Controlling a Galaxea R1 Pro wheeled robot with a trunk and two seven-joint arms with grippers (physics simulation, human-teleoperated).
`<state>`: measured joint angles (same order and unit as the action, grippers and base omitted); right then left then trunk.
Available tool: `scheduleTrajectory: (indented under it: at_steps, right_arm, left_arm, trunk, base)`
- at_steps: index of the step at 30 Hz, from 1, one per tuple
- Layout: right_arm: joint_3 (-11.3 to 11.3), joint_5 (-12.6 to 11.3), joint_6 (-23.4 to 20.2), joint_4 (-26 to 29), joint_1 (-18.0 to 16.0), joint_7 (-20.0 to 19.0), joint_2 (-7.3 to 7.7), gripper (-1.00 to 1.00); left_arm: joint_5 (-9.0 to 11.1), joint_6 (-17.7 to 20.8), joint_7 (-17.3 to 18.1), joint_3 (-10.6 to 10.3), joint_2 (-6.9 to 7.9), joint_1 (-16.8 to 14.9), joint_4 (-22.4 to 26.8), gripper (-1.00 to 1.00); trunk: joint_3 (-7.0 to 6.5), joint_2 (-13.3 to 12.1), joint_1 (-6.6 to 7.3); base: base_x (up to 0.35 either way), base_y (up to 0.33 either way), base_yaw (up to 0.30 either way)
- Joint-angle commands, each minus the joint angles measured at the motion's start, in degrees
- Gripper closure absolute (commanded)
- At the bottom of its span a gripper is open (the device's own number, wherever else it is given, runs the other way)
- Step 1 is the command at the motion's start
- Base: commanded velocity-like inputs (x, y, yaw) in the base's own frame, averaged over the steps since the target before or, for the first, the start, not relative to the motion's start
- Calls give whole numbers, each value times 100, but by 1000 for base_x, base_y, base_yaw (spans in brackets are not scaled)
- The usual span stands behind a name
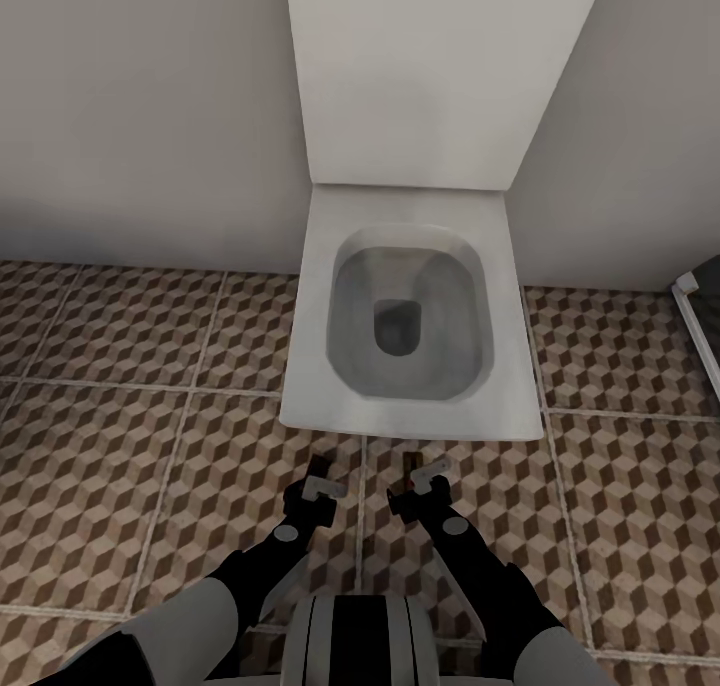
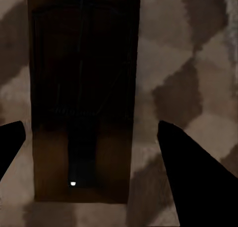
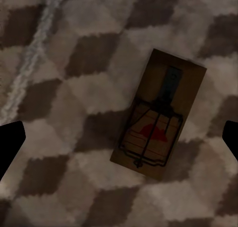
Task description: Take the four mousetraps from the cabinet in the bathroom and place them on the bathroom floor. Make sure all four end up on the same floor surface, and ensure that at least two of them are either under or directly next to the same bathroom sink.
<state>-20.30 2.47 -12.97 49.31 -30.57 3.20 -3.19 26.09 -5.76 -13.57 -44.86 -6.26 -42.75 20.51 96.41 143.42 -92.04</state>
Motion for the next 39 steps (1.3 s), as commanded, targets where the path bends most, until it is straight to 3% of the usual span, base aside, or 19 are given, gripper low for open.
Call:
scheduleTrajectory:
  at_steps: [1,14,22,28,39]
  right_arm:
    - [-17,26,-39,8,-2,32,2,-100]
    - [-18,26,-39,8,-2,32,2,-100]
    - [-18,26,-39,8,-2,32,2,-100]
    - [-18,26,-39,8,-2,32,2,-100]
    - [-17,26,-39,8,-2,32,7,-100]
  left_arm:
    - [50,-27,-35,-49,2,-5,-3,-100]
    - [53,-97,-37,-55,2,-5,5,-100]
    - [55,-541,-34,-61,2,-5,-17,-100]
    - [61,-939,-32,-65,2,-5,-68,-100]
    - [55,-1086,-32,-66,3,-5,-138,-100]
  trunk:
    - [3,1,1]
    - [3,1,1]
    - [3,1,1]
    - [3,1,1]
    - [3,1,1]
  base:
    - [0,0,0]
    - [0,0,0]
    - [-29,0,0]
    - [-251,0,0]
    - [-323,0,0]
